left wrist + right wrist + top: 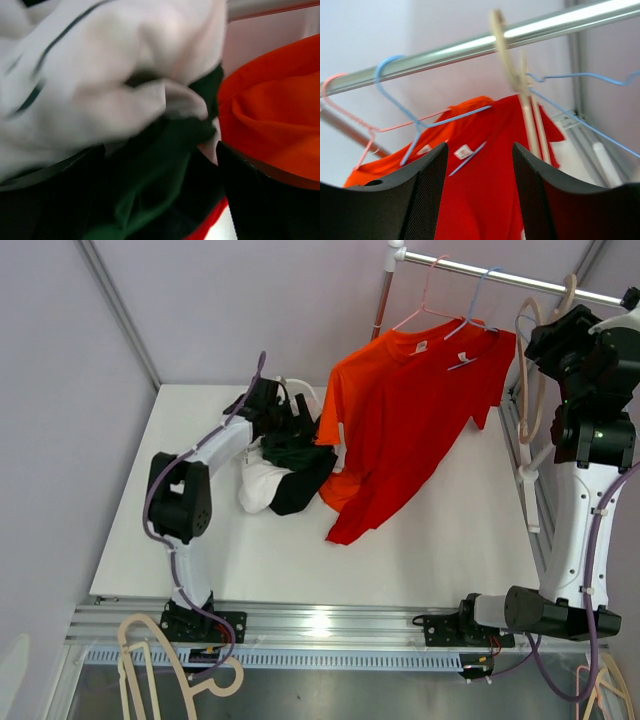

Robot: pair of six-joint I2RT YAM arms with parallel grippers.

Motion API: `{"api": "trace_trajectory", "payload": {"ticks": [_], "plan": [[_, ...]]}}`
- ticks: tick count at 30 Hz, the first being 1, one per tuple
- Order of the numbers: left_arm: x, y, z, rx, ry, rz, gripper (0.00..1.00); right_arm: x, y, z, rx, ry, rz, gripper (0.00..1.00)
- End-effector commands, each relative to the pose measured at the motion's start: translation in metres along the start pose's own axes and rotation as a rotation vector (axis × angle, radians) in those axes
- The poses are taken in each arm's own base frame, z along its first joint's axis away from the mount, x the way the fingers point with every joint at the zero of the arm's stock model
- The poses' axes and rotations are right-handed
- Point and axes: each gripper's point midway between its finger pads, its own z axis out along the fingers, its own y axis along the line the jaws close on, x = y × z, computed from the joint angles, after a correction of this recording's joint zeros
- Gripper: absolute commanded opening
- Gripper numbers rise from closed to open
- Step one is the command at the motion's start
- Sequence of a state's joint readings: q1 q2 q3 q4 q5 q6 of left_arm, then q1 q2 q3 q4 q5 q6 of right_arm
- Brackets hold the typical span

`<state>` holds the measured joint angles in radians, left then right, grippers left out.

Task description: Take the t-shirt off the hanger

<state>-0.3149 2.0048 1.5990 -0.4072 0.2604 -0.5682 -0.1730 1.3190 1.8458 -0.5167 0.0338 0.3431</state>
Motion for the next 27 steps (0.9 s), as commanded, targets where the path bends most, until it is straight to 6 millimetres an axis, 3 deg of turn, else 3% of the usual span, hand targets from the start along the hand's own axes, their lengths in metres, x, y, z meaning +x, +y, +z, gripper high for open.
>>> {"api": "trace_trajectory", "payload": {"ticks": [1, 10, 11, 16, 18, 21, 24, 27], "plan": [[-0.037, -0.026, -0.066, 0.005, -0.19, 0.044, 0.97, 0.022, 0.021, 0.004, -0.083, 0.102, 0.005, 0.58], [-0.049, -0.067, -0.159, 0.112, -0.396, 0.152, 1.0, 0.047, 0.061, 0.024, -0.218, 0.188, 0.06, 0.58], [-0.051, -0.075, -0.175, 0.133, -0.43, 0.164, 0.99, 0.049, 0.064, 0.026, -0.225, 0.197, 0.066, 0.59], [-0.051, -0.102, -0.219, 0.187, -0.522, 0.237, 1.0, 0.067, 0.071, 0.046, -0.23, 0.26, 0.086, 0.59], [-0.051, -0.113, -0.239, 0.201, -0.571, 0.29, 1.0, 0.066, 0.079, 0.049, -0.247, 0.264, 0.094, 0.59], [-0.046, -0.134, -0.26, 0.23, -0.635, 0.361, 1.0, 0.08, 0.088, 0.059, -0.258, 0.303, 0.095, 0.59], [-0.042, -0.144, -0.269, 0.248, -0.664, 0.409, 1.0, 0.085, 0.094, 0.064, -0.264, 0.309, 0.096, 0.59], [-0.037, -0.156, -0.275, 0.274, -0.677, 0.468, 0.99, 0.096, 0.114, 0.064, -0.296, 0.333, 0.091, 0.58]]}}
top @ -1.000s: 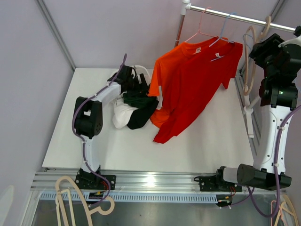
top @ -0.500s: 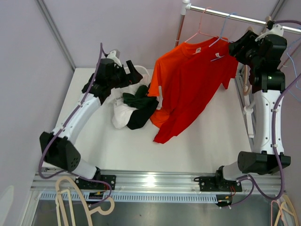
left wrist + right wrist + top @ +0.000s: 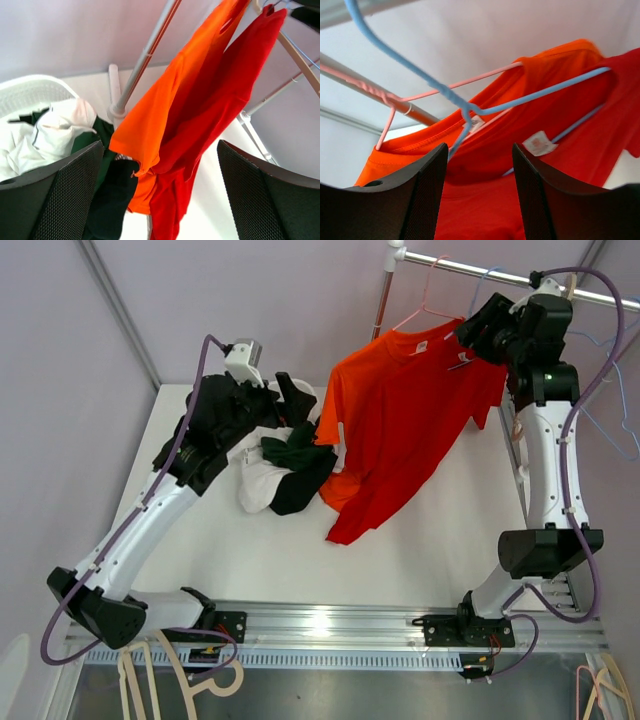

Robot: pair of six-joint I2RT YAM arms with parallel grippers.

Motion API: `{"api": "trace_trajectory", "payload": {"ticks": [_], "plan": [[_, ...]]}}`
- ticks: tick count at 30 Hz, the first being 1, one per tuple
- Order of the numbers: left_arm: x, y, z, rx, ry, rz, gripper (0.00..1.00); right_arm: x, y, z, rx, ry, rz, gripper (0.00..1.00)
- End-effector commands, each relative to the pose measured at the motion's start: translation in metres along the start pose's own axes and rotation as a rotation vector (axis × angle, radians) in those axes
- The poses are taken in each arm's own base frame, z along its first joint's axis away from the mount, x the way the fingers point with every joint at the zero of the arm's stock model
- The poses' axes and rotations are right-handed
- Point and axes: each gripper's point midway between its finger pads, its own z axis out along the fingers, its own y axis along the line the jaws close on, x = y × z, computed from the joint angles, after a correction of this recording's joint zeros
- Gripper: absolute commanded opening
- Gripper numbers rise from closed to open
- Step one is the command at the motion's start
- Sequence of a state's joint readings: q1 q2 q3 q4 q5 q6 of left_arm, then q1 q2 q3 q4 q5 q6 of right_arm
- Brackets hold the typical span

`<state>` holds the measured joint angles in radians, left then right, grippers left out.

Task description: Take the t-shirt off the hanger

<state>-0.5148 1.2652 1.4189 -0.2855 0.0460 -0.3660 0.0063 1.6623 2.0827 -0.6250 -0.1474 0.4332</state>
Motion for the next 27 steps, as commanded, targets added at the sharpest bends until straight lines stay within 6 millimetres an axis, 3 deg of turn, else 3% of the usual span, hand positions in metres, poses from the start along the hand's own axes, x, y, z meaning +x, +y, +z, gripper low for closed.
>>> {"api": "trace_trajectory", "payload": {"ticks": [1, 7, 10, 11, 16, 19, 27], "plan": [[-0.013, -0.01, -0.005, 0.02, -0.064, 0.098, 0.99, -0.004, 0.026, 0.0, -0.05, -0.008, -0.012, 0.59], [-0.008, -0.018, -0.004, 0.039, -0.055, 0.127, 1.0, -0.002, 0.036, 0.007, -0.025, -0.03, -0.038, 0.59], [-0.007, -0.019, -0.004, 0.043, -0.055, 0.135, 1.0, 0.001, 0.027, 0.014, 0.068, -0.032, -0.066, 0.57], [-0.007, -0.018, -0.005, 0.042, -0.056, 0.136, 1.0, -0.008, 0.03, 0.009, 0.079, -0.058, -0.087, 0.56], [-0.007, -0.019, -0.005, 0.044, -0.058, 0.139, 1.0, -0.013, 0.019, 0.01, 0.195, -0.1, -0.124, 0.54], [-0.003, -0.017, -0.003, 0.041, -0.048, 0.138, 0.99, -0.011, 0.012, 0.013, 0.245, -0.105, -0.148, 0.47], [-0.005, -0.018, -0.002, 0.042, -0.051, 0.138, 1.0, -0.015, 0.001, 0.012, 0.356, -0.13, -0.206, 0.47]]}}
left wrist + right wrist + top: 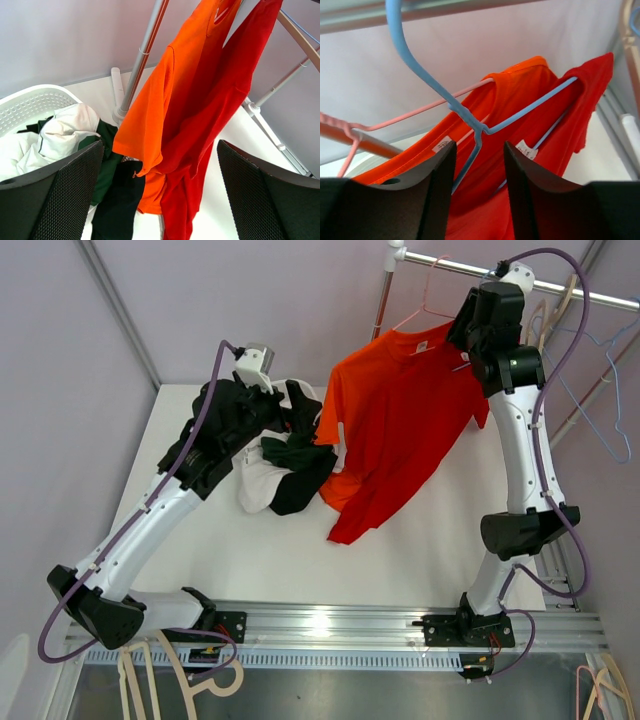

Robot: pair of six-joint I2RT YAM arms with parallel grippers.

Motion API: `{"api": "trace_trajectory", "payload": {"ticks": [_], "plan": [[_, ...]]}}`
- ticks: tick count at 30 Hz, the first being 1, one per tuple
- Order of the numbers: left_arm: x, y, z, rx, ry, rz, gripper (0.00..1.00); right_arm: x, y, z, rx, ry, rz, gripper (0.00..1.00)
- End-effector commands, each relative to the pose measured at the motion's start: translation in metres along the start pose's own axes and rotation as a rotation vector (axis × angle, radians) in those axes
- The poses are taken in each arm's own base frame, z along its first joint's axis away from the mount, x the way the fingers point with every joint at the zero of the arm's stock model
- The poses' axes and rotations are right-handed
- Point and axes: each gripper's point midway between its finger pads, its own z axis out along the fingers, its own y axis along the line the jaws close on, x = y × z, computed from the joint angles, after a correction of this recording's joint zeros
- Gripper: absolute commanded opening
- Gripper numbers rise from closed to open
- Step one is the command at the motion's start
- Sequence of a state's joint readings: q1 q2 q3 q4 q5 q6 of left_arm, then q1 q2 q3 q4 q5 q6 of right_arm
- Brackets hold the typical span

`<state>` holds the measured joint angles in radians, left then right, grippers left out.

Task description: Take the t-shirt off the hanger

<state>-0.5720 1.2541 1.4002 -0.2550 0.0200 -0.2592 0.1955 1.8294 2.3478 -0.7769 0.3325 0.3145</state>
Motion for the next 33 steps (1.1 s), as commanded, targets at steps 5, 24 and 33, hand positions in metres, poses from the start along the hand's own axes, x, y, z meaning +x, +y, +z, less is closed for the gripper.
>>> {"api": "trace_trajectory", "payload": {"ticks": [5, 24, 33], "plan": [[-0.007, -0.002, 0.003, 0.003, -0.029, 0.024, 0.99, -0.016, -0.013, -0.004, 0.102, -0.063, -0.06, 0.28], [-0.007, -0.054, -0.001, 0.166, -0.036, 0.16, 1.0, -0.072, 0.0, -0.042, 0.104, -0.254, -0.148, 0.0], [-0.006, -0.121, -0.015, 0.241, -0.147, 0.381, 1.0, -0.092, -0.002, -0.095, 0.049, -0.315, -0.106, 0.0]]}}
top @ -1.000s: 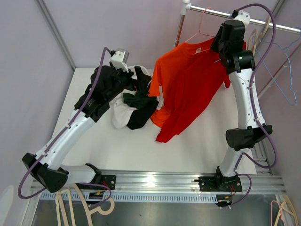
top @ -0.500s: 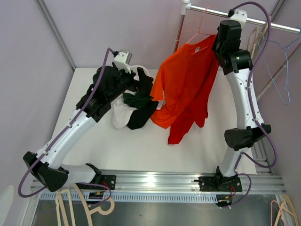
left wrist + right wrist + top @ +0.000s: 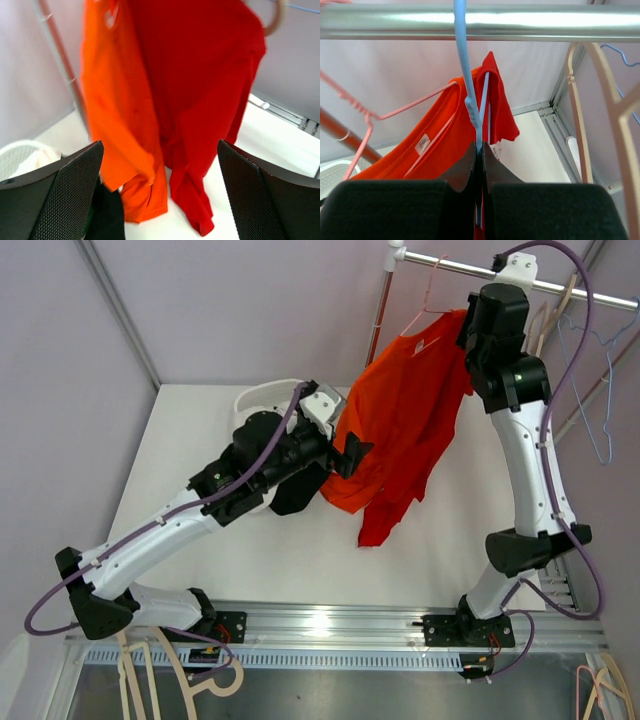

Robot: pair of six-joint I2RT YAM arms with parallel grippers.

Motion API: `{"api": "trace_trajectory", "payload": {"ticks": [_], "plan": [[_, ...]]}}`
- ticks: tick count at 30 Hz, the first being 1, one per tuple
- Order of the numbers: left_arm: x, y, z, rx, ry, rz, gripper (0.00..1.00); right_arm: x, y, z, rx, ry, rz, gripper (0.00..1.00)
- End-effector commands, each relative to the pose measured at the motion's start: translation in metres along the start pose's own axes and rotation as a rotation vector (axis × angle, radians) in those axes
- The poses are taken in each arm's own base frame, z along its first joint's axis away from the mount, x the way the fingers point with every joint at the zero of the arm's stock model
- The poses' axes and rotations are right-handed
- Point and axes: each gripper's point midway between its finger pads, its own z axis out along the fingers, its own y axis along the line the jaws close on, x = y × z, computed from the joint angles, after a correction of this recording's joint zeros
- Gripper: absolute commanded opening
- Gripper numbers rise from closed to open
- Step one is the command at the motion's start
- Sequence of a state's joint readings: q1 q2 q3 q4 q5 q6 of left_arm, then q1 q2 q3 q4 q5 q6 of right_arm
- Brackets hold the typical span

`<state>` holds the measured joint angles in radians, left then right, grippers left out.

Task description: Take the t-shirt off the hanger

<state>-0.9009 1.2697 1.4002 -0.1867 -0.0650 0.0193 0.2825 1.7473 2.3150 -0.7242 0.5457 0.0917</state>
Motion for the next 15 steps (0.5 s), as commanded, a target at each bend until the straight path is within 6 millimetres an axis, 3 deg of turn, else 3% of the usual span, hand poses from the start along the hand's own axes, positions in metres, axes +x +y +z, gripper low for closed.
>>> {"api": "trace_trajectory", "payload": {"ticks": [1, 10, 11, 13, 14, 15], "plan": [[-0.03, -0.01, -0.004, -0.005, -0.117, 0.094, 1.0, -0.067, -0.015, -0.053, -0.033, -0.19, 0.104, 0.0], [-0.041, -0.092, -0.005, 0.193, -0.189, 0.081, 0.99, -0.055, -0.031, -0.092, -0.063, -0.172, 0.203, 0.0], [-0.04, -0.112, -0.008, 0.229, -0.203, 0.084, 0.99, -0.052, -0.032, -0.095, -0.066, -0.167, 0.22, 0.0], [-0.043, -0.127, -0.007, 0.234, -0.263, 0.103, 1.0, -0.045, -0.033, -0.103, -0.084, -0.156, 0.288, 0.0], [-0.033, -0.148, -0.01, 0.273, -0.27, 0.113, 1.0, -0.045, -0.032, -0.106, -0.098, -0.16, 0.311, 0.0], [-0.033, -0.155, -0.013, 0.286, -0.299, 0.137, 1.0, -0.037, -0.03, -0.106, -0.103, -0.145, 0.321, 0.0]]}}
